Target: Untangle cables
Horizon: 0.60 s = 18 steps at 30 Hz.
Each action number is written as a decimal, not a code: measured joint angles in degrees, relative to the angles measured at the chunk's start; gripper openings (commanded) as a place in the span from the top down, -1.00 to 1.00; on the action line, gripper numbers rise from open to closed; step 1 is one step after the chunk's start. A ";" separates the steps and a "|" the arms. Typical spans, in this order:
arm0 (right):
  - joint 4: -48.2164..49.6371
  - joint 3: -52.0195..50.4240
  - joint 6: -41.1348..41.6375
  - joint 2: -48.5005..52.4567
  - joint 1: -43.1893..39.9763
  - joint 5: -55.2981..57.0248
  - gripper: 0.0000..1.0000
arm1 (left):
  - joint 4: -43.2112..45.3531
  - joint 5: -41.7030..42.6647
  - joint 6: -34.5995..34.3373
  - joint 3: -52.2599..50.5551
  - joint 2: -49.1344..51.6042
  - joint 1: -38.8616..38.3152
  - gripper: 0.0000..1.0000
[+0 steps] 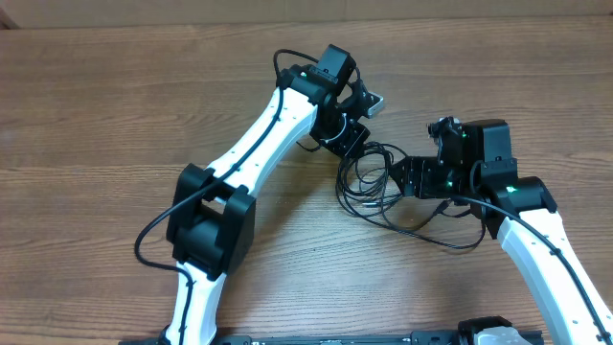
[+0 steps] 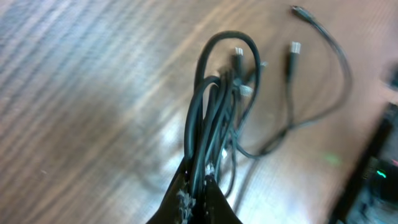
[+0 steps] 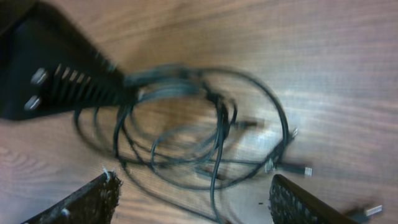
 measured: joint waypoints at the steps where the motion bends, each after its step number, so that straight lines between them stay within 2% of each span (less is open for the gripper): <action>1: 0.63 0.00 0.00 0.00 0.00 0.22 -0.47 | -1.11 1.18 0.72 0.13 -0.48 0.00 0.92; 10: 1.31 0.00 -4.81 1.70 0.00 1.01 -0.35 | -7.54 11.15 8.31 0.31 -1.20 0.70 0.92; 18: -1.40 0.00 -10.05 1.88 0.00 -2.95 -0.37 | -9.09 16.20 11.76 0.31 -1.20 2.03 0.92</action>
